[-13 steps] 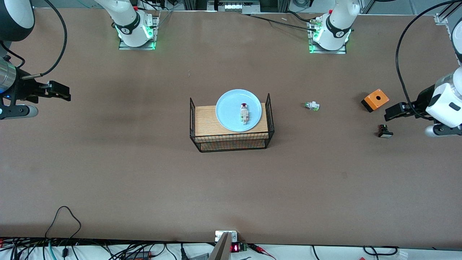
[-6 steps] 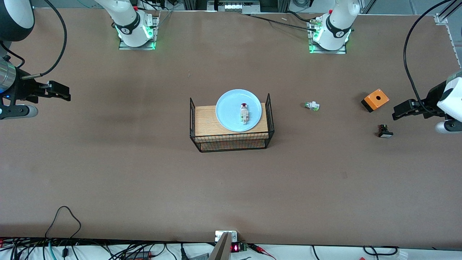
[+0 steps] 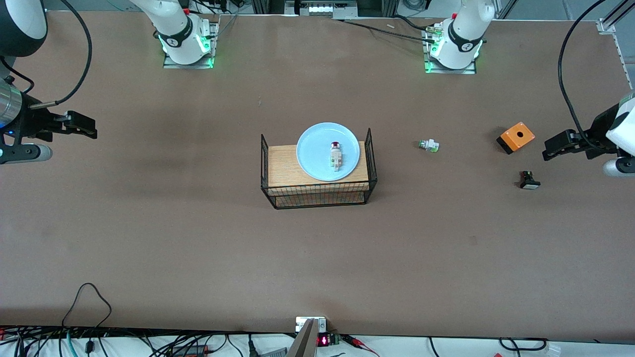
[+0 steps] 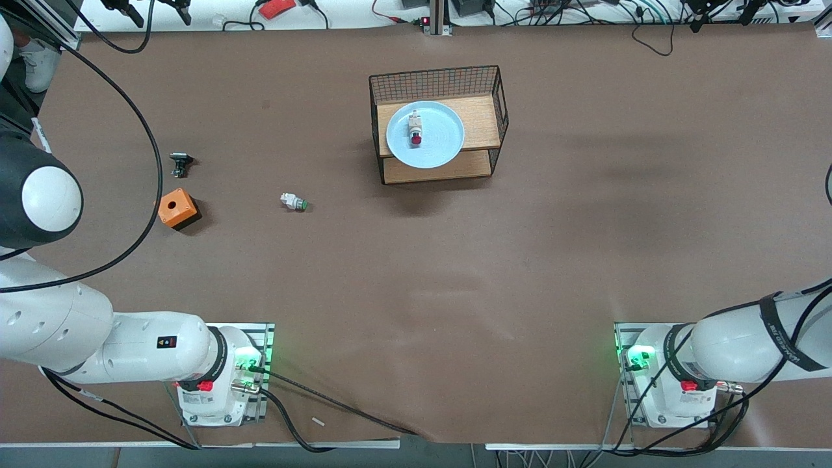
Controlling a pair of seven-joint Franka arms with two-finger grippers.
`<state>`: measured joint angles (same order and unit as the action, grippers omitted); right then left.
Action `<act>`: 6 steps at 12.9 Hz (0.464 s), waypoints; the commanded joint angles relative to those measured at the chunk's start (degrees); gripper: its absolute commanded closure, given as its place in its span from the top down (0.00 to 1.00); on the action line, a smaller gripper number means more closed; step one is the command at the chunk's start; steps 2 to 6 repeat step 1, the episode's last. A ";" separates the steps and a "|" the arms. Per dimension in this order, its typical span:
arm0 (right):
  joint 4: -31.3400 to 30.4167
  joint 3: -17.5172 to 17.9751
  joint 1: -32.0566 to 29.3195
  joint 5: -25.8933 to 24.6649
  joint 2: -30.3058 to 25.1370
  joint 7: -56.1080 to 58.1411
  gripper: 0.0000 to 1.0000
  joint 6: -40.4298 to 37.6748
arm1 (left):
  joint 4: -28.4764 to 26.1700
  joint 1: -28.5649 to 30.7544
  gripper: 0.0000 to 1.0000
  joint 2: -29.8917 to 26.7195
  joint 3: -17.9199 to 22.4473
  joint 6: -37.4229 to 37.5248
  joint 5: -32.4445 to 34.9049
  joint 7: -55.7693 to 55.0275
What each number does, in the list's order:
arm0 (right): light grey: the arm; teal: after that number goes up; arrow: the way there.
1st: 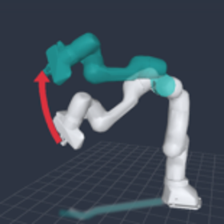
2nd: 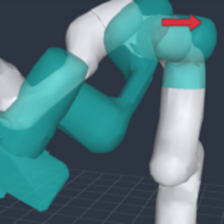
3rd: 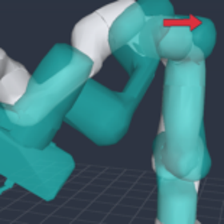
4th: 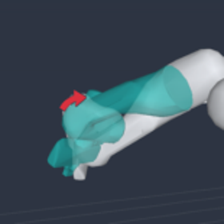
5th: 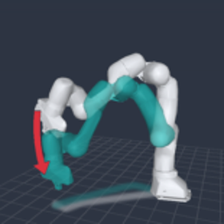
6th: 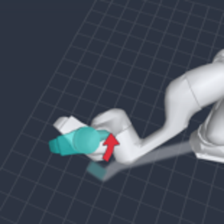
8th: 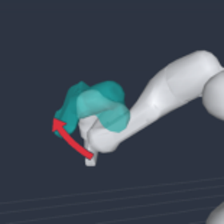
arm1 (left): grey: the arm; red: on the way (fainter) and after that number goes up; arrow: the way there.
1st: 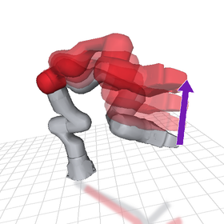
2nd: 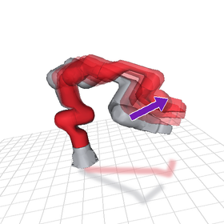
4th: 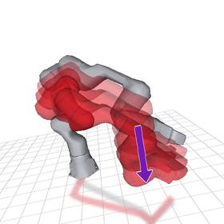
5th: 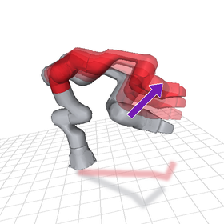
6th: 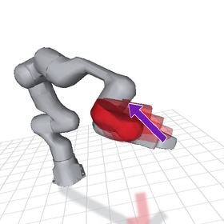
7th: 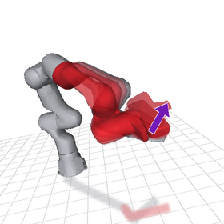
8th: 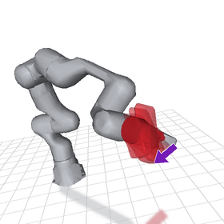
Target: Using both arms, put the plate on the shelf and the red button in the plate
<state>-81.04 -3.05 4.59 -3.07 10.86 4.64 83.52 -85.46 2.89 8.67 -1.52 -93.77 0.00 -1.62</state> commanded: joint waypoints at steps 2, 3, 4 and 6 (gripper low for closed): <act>1.50 0.15 -0.28 0.00 0.48 0.28 1.00 -1.08 | -1.55 0.45 1.00 -1.46 0.20 -0.01 -0.35 1.62; 1.50 0.15 -0.28 0.00 0.48 0.28 1.00 -1.08 | -1.55 0.45 1.00 -1.46 0.20 -0.01 -0.35 1.62; 1.50 0.15 -0.28 0.00 0.48 0.28 1.00 -1.08 | -1.55 0.45 1.00 -1.46 0.20 -0.01 -0.35 1.62; 1.50 0.15 -0.28 0.00 0.48 0.28 1.00 -1.08 | -1.55 0.45 1.00 -1.46 0.20 -0.01 -0.35 1.62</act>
